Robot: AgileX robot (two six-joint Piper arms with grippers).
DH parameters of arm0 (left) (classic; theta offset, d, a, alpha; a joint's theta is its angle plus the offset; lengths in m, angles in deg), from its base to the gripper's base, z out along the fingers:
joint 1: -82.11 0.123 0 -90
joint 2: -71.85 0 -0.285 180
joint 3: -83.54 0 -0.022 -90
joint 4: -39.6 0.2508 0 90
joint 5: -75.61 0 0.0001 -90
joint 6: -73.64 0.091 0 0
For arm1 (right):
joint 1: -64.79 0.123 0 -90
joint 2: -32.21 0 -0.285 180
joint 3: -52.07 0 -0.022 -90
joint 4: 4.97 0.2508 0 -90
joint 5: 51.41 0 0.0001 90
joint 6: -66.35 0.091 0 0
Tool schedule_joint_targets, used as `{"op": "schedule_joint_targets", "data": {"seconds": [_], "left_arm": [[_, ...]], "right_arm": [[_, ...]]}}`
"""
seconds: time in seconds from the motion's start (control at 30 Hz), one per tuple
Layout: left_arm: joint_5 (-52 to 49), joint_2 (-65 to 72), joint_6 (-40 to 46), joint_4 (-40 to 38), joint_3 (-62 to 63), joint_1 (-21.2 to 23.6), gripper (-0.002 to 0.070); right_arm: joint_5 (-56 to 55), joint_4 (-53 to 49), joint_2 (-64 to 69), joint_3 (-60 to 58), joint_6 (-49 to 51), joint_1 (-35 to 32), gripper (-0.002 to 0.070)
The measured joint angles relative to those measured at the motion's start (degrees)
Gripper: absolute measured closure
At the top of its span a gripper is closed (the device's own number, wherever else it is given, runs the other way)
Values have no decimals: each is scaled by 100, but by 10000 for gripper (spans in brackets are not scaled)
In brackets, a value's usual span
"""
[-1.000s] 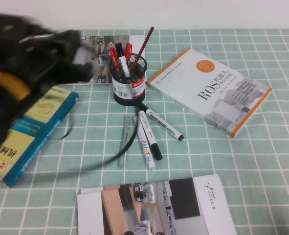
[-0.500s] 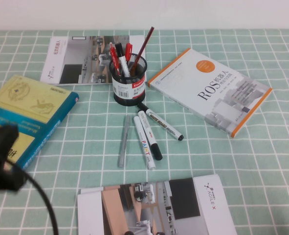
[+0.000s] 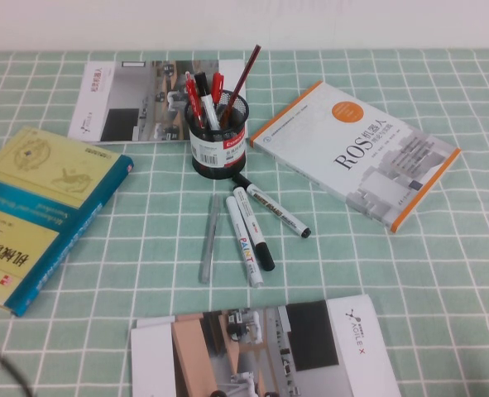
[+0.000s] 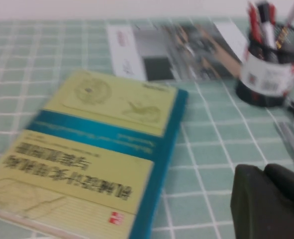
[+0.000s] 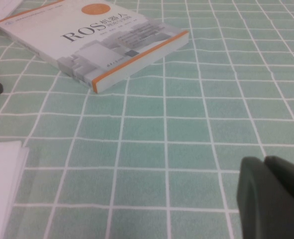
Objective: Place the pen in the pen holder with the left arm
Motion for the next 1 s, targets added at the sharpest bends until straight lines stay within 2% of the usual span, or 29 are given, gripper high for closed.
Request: {"op": "schedule_joint_targets", "data": {"seconds": [0.13,0.27,0.33,0.47,0.57,1.0], "left_arm": [[65,-937,-563,484,-499,190,675],[100,-1799,-683,520,-910,418,675],[100,-2168,-416,206,-1065,585,675],[57,-2721,953,-1077,-1272,950,675],[80,-2762,1655,-1682,-1374,1154,675],[659,-2762,2489,-2737,-2009,1249,675]], "right_arm": [[0,0,0,0,0,0,696],[0,0,0,0,0,0,696],[0,0,0,0,0,0,696],[0,0,0,0,0,0,696],[0,0,0,0,0,0,696],[0,0,0,0,0,0,696]]}}
